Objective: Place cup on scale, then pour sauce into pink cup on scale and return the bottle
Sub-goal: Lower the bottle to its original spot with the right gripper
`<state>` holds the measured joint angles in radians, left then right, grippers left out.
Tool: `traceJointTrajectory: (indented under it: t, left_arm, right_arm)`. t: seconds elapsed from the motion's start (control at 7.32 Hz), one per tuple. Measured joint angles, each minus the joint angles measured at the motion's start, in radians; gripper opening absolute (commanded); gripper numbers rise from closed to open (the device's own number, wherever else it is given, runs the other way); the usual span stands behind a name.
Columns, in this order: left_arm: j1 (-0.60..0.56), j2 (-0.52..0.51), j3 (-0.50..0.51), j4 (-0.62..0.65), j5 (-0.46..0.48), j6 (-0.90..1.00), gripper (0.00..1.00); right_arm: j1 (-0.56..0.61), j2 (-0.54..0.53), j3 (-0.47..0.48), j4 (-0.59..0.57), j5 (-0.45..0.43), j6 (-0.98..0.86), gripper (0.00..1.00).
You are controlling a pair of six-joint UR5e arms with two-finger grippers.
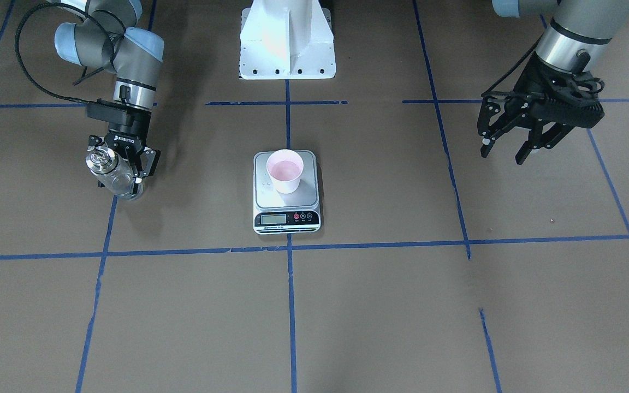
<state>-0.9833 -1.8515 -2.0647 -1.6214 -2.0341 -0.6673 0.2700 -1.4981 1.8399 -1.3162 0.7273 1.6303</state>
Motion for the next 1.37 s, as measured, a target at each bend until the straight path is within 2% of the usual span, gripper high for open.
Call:
traceJointTrajectory:
  t: [0.14,0.27,0.41,1.37]
  left_arm:
    - [0.000,0.000,0.000,0.000,0.000,0.000,0.65]
    - [0.000,0.000,-0.001,0.000,0.000,0.000,0.65]
    - [0.000,0.000,-0.001,0.000,0.000,0.000,0.65]
    - [-0.015,-0.002,-0.010,0.003,-0.001,0.001,0.65]
  right_arm:
    - [0.000,0.000,0.000,0.000,0.001,0.003,0.00]
    - [0.000,0.000,-0.001,0.000,0.002,0.005,0.34]
    - [0.000,-0.001,-0.002,0.000,0.005,0.006,0.99]
    - [-0.009,-0.004,0.019,0.001,0.004,0.040,1.00]
